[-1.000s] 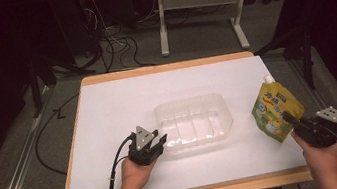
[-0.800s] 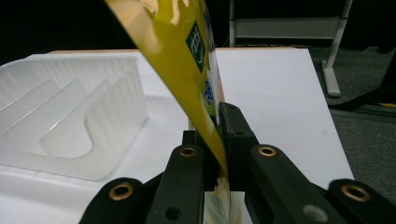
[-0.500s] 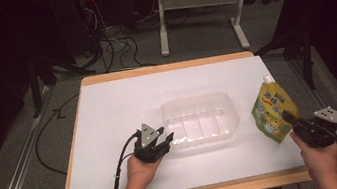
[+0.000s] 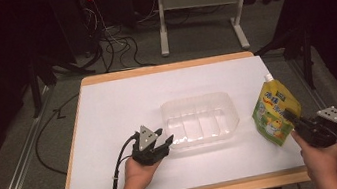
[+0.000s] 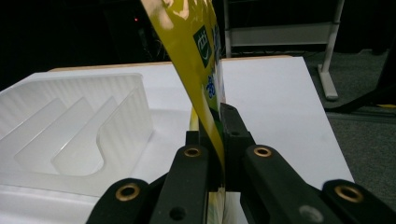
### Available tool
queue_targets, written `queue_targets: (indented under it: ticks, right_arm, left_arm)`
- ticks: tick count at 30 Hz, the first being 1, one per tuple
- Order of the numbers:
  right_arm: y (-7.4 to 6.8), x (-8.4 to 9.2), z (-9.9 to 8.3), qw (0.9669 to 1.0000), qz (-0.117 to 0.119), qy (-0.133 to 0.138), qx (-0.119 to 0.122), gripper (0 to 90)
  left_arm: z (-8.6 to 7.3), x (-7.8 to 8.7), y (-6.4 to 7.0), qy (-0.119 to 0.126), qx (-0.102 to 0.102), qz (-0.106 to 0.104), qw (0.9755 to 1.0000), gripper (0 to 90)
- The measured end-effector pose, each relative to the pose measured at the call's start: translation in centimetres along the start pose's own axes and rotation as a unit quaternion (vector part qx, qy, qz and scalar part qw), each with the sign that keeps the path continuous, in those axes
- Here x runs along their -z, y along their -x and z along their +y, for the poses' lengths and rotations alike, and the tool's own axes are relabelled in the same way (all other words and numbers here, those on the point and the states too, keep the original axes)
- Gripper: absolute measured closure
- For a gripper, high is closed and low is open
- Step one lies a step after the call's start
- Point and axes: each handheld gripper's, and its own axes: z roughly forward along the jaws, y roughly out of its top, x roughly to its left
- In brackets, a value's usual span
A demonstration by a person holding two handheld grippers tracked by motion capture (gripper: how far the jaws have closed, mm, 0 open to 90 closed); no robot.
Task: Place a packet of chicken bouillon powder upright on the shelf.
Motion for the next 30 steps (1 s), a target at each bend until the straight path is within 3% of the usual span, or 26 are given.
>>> queue_targets:
  ticks: [10,30]
  right_arm:
    - [-0.58,0.44,0.5,0.9999,0.003,0.01,0.006,90.0]
    - [-0.45,0.45,0.31,0.9999,0.0,0.001,0.013,85.1]
  left_arm:
    - [-0.03,0.36,0.14,0.001,-0.006,-0.002,1.0,52.1]
    - [-0.05,0.57,0.1,0.001,-0.008,-0.004,1.0,52.3]
